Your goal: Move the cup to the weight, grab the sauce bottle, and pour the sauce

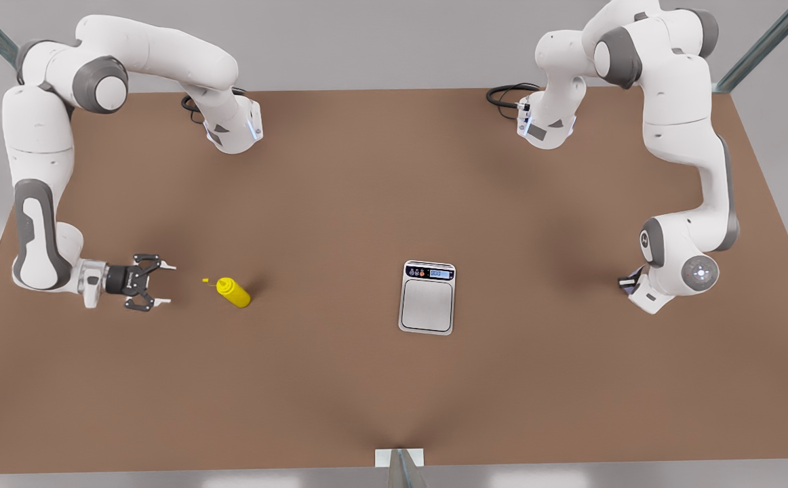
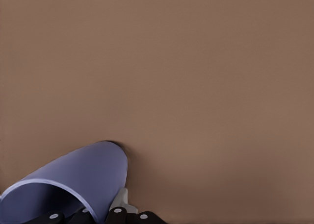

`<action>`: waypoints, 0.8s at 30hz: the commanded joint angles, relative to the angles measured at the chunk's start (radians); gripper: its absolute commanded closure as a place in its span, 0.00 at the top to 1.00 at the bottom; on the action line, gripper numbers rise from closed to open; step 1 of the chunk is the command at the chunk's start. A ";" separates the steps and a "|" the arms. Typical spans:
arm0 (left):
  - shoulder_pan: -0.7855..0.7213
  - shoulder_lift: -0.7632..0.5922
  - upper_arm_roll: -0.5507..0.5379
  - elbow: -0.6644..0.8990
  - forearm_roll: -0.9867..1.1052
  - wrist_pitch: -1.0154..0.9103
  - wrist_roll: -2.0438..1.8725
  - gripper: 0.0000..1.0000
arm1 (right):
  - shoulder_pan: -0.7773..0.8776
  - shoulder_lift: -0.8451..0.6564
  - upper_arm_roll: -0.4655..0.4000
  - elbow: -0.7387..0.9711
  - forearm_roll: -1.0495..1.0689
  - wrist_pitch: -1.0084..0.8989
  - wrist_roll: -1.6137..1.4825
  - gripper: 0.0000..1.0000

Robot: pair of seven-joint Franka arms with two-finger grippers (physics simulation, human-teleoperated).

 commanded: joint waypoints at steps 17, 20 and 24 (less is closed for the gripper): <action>-0.066 -0.048 -0.074 0.021 -0.129 0.051 -0.011 0.21 | 0.195 0.123 0.015 0.057 0.057 0.012 -0.066 1.00; -0.107 -0.063 -0.078 0.021 -0.129 0.040 -0.060 0.21 | 0.198 0.124 0.023 0.057 0.057 0.012 -0.065 1.00; -0.193 -0.072 -0.100 0.026 -0.130 0.043 -0.164 0.21 | 0.209 0.126 0.029 0.065 0.078 0.005 -0.065 1.00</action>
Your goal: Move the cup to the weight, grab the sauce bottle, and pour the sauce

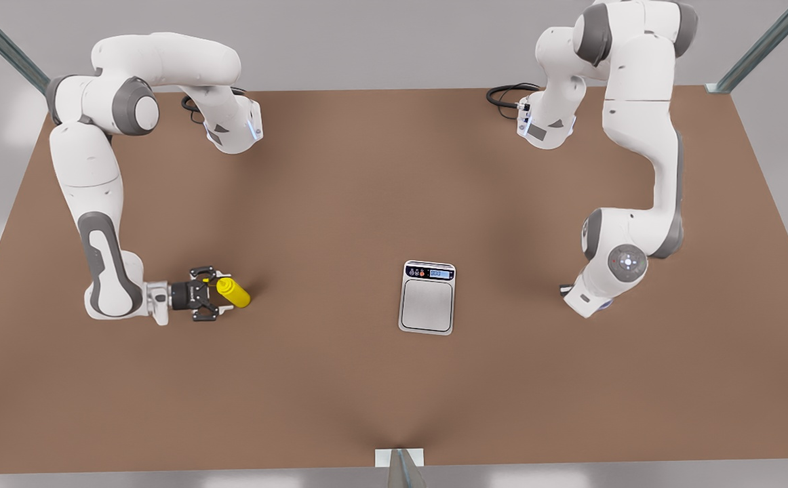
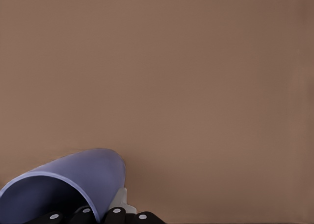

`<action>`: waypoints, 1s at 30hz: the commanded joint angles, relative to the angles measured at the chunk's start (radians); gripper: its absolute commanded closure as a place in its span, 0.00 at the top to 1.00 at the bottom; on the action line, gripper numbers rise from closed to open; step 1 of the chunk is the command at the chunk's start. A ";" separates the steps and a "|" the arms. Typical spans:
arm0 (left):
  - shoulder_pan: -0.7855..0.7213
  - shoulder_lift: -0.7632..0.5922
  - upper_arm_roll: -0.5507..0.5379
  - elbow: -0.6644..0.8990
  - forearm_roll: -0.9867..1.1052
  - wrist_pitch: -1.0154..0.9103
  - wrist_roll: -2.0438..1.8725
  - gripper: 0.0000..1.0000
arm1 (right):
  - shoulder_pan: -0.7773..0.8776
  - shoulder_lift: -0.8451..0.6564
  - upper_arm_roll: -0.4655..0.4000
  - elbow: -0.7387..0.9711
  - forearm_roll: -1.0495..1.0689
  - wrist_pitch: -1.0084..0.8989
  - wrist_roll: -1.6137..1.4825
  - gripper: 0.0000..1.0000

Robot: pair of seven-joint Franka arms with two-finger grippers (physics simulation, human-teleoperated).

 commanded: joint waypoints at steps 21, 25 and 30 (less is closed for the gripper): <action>-0.306 0.253 -0.121 0.486 -0.138 -0.100 -0.696 0.21 | 0.029 0.017 0.020 0.016 0.054 0.006 0.002 0.66; -0.378 0.374 -0.118 0.635 -0.130 -0.134 -0.873 0.21 | 0.029 0.016 0.020 0.016 0.054 0.004 0.003 0.64; -0.383 0.400 -0.117 0.678 -0.101 -0.139 -0.913 0.22 | 0.031 0.017 0.023 0.016 0.054 0.006 0.003 0.57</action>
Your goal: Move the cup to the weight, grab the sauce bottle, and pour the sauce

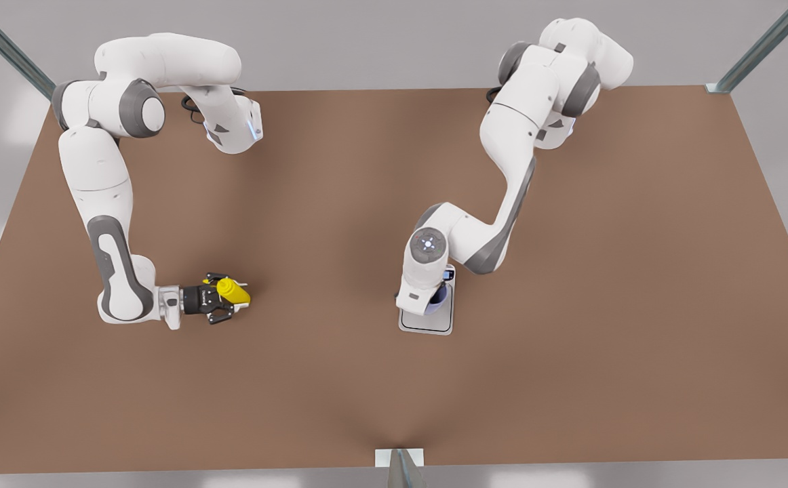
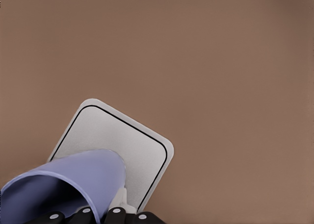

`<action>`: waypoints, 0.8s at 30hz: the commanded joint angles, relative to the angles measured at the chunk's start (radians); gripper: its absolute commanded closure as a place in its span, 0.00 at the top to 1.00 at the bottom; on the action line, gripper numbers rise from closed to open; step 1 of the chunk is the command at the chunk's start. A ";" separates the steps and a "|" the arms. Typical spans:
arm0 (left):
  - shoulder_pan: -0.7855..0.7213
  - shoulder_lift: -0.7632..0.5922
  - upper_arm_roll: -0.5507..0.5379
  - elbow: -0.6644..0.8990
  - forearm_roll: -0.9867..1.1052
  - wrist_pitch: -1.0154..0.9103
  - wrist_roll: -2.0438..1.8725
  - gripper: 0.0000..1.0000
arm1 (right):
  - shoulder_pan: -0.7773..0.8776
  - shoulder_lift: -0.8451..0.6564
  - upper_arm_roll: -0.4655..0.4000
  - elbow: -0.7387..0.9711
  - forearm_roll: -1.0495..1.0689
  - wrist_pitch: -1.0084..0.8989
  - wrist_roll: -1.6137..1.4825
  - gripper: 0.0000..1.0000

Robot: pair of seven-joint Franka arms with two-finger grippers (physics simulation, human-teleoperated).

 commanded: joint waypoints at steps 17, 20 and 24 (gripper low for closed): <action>0.002 0.001 0.000 0.014 -0.014 -0.023 0.004 0.62 | -0.025 -0.046 0.002 0.060 0.000 -0.100 0.189 0.53; 0.002 0.001 0.000 0.012 -0.014 -0.023 0.004 0.62 | -0.009 -0.061 -0.001 0.172 -0.028 -0.100 0.336 0.52; 0.002 -0.005 0.000 0.055 -0.016 -0.081 0.001 0.62 | 0.044 -0.072 0.000 0.302 -0.106 -0.089 0.562 0.52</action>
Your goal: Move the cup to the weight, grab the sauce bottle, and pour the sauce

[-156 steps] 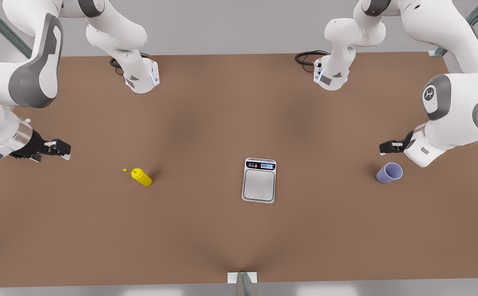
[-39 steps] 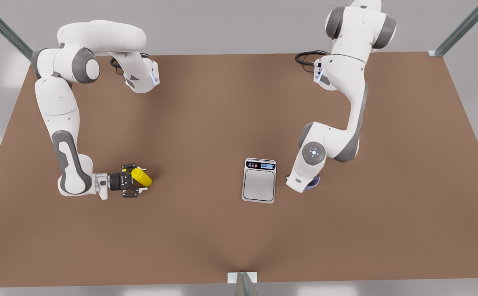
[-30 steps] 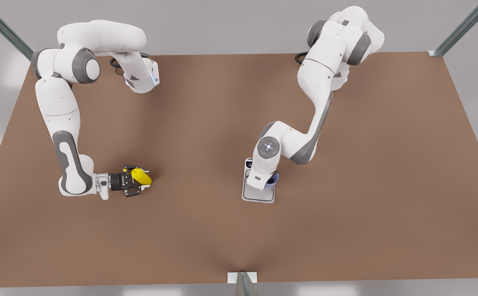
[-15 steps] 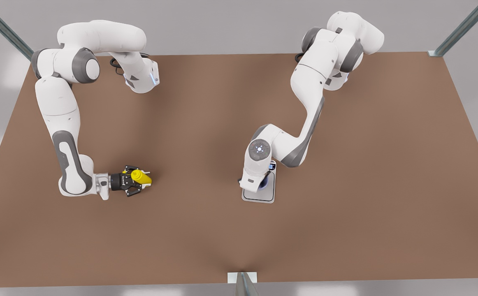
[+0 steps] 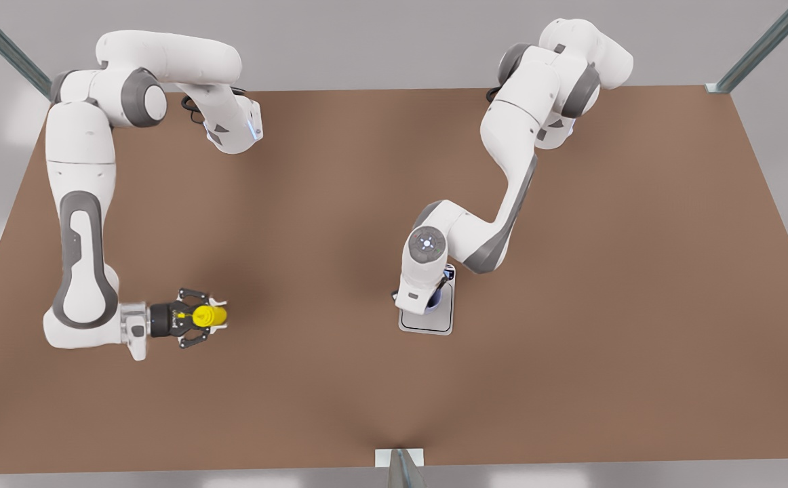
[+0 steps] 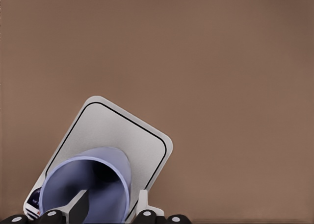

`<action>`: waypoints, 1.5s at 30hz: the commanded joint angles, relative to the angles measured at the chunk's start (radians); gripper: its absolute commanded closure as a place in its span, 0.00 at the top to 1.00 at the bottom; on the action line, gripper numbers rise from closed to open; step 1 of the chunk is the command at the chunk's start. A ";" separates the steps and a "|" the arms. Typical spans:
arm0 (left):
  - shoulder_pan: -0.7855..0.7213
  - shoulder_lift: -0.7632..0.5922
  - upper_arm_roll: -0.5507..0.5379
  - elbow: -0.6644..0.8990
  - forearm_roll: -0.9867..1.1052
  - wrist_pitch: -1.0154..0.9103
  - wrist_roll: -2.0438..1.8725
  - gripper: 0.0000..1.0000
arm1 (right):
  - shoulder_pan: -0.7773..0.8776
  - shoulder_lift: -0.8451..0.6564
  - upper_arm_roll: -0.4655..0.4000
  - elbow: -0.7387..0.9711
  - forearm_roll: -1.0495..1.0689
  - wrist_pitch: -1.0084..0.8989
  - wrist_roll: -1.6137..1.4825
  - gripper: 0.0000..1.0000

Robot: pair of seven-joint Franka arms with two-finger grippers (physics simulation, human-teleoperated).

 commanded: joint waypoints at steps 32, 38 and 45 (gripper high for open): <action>0.648 -0.592 -0.091 -0.116 0.107 -0.476 0.928 1.00 | 1.018 0.021 -0.008 0.265 -1.621 0.194 1.353 0.52; 0.648 -0.597 -0.091 -0.113 0.107 -0.475 0.922 1.00 | 1.038 0.081 -0.014 0.292 -1.759 0.191 1.422 0.52; 0.645 -0.602 -0.091 -0.101 0.108 -0.476 0.920 1.00 | 1.050 0.103 -0.021 0.294 -1.842 0.191 1.423 0.52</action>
